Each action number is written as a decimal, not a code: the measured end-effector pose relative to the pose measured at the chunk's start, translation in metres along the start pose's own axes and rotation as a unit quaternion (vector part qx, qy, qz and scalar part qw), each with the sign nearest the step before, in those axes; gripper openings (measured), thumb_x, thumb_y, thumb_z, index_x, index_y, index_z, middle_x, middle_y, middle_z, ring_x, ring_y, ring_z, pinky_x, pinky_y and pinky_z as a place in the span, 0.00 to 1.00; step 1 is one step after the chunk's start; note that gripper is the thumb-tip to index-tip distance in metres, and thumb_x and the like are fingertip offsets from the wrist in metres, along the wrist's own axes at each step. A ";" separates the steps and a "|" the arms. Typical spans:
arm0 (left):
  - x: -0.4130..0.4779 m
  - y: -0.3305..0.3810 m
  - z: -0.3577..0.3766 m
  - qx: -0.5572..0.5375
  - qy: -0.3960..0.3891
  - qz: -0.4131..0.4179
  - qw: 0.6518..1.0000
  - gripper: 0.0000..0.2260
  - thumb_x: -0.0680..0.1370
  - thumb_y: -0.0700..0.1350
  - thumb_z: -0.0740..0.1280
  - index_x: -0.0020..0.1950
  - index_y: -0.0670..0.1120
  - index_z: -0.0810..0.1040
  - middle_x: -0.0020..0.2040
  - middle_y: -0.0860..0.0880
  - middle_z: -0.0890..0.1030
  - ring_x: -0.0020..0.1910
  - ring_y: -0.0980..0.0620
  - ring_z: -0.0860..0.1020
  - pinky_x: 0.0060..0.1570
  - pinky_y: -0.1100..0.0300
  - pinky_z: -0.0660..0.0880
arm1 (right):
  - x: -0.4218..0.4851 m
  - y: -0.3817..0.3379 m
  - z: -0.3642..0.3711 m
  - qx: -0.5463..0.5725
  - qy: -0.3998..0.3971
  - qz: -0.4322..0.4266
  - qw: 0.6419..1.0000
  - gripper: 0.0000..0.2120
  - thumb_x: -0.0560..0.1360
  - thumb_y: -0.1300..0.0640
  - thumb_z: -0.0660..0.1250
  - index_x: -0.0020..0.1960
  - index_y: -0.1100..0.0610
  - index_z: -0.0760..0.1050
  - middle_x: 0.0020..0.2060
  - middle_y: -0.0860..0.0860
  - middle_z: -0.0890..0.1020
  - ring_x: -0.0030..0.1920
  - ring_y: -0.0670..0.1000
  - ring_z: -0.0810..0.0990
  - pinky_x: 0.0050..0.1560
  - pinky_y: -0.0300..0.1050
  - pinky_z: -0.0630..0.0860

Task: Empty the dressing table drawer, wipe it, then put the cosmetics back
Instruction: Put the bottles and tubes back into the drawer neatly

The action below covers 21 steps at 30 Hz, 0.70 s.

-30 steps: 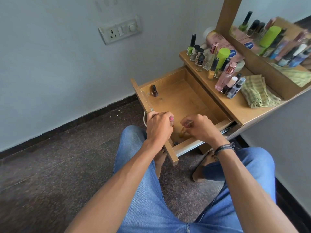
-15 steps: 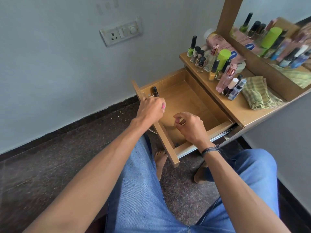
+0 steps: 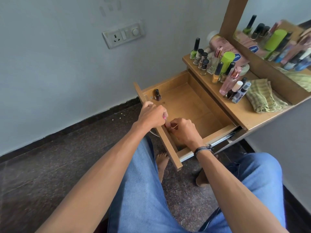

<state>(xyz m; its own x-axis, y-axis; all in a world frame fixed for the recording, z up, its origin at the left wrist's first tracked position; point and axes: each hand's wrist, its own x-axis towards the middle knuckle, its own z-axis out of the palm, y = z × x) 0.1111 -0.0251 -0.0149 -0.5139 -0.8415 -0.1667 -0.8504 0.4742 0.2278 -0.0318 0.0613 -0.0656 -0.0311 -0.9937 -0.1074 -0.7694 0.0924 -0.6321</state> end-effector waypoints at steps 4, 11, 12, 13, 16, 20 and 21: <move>-0.001 -0.004 0.000 -0.012 -0.032 0.002 0.999 0.12 0.78 0.42 0.65 0.56 0.54 0.84 0.48 0.56 0.86 0.58 0.55 0.78 0.76 0.53 0.49 | 0.002 0.000 0.000 0.005 -0.015 0.014 1.000 0.08 0.79 0.54 0.70 0.57 0.50 0.84 0.50 0.51 0.86 0.47 0.52 0.84 0.53 0.52 0.83; -0.004 -0.001 -0.006 -0.042 -0.063 -0.016 0.997 0.14 0.82 0.41 0.61 0.56 0.54 0.84 0.54 0.52 0.85 0.70 0.53 0.71 0.78 0.53 0.40 | 0.003 -0.001 -0.001 -0.012 -0.033 0.032 0.999 0.11 0.78 0.59 0.69 0.59 0.50 0.84 0.51 0.51 0.87 0.50 0.54 0.85 0.55 0.49 0.82; -0.004 0.000 -0.006 -0.044 -0.065 -0.018 0.997 0.14 0.82 0.40 0.61 0.55 0.54 0.84 0.54 0.53 0.84 0.70 0.53 0.71 0.78 0.53 0.40 | 0.003 -0.001 0.000 -0.017 -0.033 0.030 0.999 0.12 0.79 0.60 0.68 0.60 0.51 0.83 0.51 0.52 0.87 0.50 0.54 0.85 0.55 0.48 0.81; -0.003 0.000 -0.006 -0.046 -0.065 -0.019 0.997 0.14 0.82 0.40 0.61 0.54 0.54 0.84 0.55 0.53 0.84 0.71 0.53 0.70 0.78 0.53 0.39 | 0.003 -0.002 -0.001 -0.023 -0.035 0.029 0.999 0.12 0.79 0.60 0.68 0.60 0.52 0.83 0.51 0.52 0.86 0.50 0.54 0.85 0.55 0.48 0.81; -0.003 0.000 -0.005 -0.049 -0.063 -0.025 0.997 0.14 0.83 0.40 0.61 0.55 0.54 0.85 0.56 0.52 0.84 0.72 0.52 0.69 0.77 0.54 0.39 | 0.004 -0.001 0.001 -0.025 -0.039 0.031 0.998 0.11 0.79 0.59 0.68 0.61 0.52 0.82 0.51 0.54 0.86 0.50 0.55 0.85 0.55 0.50 0.82; -0.004 0.001 -0.004 -0.039 -0.055 -0.025 0.997 0.13 0.84 0.42 0.61 0.55 0.54 0.85 0.56 0.50 0.84 0.73 0.51 0.68 0.77 0.56 0.38 | 0.006 -0.001 0.004 -0.048 -0.044 0.040 0.997 0.13 0.78 0.59 0.67 0.61 0.51 0.81 0.51 0.55 0.86 0.50 0.58 0.84 0.53 0.52 0.82; -0.004 0.001 -0.003 -0.037 -0.055 -0.025 0.997 0.14 0.84 0.42 0.61 0.55 0.54 0.85 0.56 0.50 0.84 0.73 0.51 0.69 0.77 0.56 0.38 | 0.006 -0.002 0.005 -0.058 -0.045 0.040 0.996 0.13 0.78 0.59 0.67 0.61 0.51 0.81 0.51 0.56 0.85 0.50 0.59 0.84 0.52 0.51 0.82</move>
<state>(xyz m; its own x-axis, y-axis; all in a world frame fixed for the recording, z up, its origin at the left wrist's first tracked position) 0.1125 -0.0222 -0.0111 -0.4838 -0.8281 -0.2831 -0.8667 0.4085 0.2862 -0.0274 0.0550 -0.0685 -0.0411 -0.9733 -0.2259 -0.8361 0.1573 -0.5256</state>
